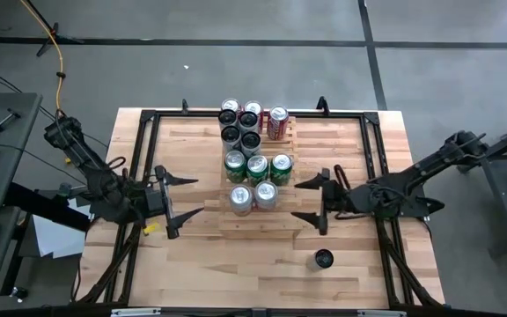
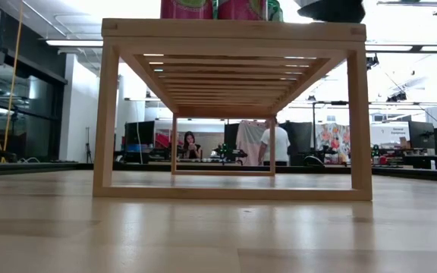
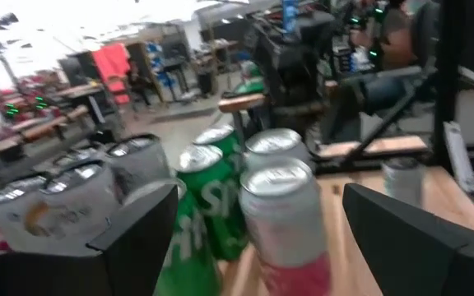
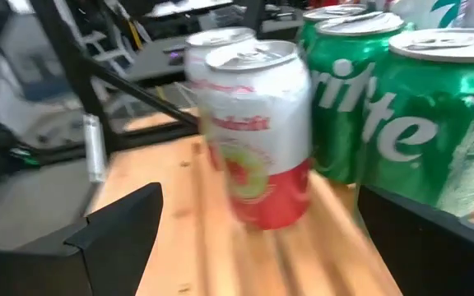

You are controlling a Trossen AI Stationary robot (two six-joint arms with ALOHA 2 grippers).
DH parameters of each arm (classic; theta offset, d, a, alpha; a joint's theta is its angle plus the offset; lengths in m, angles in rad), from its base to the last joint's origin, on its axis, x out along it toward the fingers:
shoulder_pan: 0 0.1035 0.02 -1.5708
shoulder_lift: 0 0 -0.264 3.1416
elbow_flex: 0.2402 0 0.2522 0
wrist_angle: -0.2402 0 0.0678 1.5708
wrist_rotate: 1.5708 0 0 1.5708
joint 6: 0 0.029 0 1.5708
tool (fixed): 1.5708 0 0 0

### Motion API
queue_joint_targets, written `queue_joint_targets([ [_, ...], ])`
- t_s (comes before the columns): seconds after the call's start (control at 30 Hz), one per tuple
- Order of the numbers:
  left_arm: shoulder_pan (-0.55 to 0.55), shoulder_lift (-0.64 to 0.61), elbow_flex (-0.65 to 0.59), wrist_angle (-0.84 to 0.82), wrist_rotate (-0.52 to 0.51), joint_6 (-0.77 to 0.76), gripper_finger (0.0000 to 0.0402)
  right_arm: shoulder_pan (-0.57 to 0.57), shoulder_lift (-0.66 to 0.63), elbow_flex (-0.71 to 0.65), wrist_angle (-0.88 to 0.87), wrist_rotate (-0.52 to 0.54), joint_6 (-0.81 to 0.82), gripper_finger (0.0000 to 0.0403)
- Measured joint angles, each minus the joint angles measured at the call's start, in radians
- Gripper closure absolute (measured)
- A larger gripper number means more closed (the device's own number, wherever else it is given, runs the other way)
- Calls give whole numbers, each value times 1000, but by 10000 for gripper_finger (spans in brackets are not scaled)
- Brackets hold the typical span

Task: Place canned beverage on shelf
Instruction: Align the peach vibe celsius soda can with the other peach vibe celsius soda can on the shelf

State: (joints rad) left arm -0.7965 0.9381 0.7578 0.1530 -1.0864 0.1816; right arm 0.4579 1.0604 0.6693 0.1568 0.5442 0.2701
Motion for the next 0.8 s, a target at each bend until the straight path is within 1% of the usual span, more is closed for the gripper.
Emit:
queue_joint_targets([
  [0.17,-49,-3,0,-122,3,-83,66,85,-55,0,-58,12,109,9],
  [0.27,-71,-5,-16,-162,-3,-119,66,138,-63,5,-96,69,149,9],
  [0.43,-90,-51,-139,-158,-85,-153,66,198,-28,120,-323,207,234,9],
  [0.5,-90,-96,-181,-158,-107,-176,66,210,-2,180,-416,223,265,9],
  [0.57,-90,-159,-219,-157,-94,-197,66,213,25,247,-507,210,320,9],
  [0.63,-89,-231,-253,-154,-47,-219,66,213,60,320,-613,155,404,9],
  [0.8,-65,-368,-339,-156,171,-299,66,213,197,495,-873,-14,636,9],
])
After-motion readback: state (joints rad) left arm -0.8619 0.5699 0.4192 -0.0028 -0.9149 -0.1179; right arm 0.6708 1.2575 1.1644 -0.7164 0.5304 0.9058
